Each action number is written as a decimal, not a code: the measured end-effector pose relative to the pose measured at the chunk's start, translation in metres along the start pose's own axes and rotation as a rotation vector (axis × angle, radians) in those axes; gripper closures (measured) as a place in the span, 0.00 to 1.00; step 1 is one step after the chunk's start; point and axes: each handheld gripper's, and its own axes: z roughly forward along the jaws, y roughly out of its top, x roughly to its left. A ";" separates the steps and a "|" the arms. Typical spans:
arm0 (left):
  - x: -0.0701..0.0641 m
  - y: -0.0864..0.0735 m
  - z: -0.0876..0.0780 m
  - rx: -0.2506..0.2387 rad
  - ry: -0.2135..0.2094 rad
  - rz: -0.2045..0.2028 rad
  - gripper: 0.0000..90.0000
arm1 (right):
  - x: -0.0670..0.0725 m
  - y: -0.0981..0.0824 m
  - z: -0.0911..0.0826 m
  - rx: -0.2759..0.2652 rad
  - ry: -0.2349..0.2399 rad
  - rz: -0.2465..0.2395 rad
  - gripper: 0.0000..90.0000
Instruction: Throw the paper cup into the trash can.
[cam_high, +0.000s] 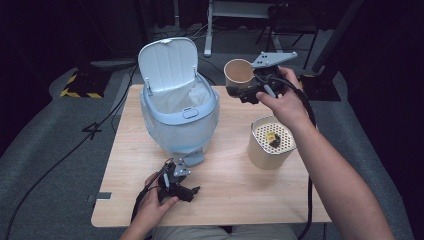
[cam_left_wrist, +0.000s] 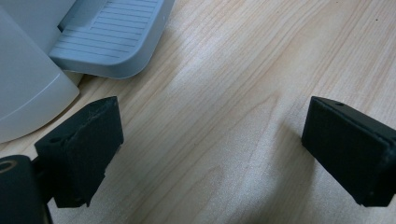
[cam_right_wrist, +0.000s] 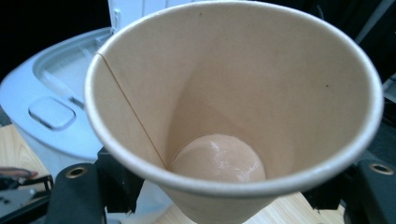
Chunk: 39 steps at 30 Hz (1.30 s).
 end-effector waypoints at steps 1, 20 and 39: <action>0.000 0.000 0.000 -0.001 -0.001 -0.001 0.07 | 0.004 0.005 0.006 -0.031 0.020 0.022 0.32; 0.001 0.000 0.000 0.007 -0.008 -0.002 0.06 | 0.041 0.029 0.073 -0.023 0.074 0.060 0.32; 0.001 0.001 0.001 0.010 -0.010 0.001 0.05 | 0.055 0.035 0.104 0.022 0.124 0.093 0.32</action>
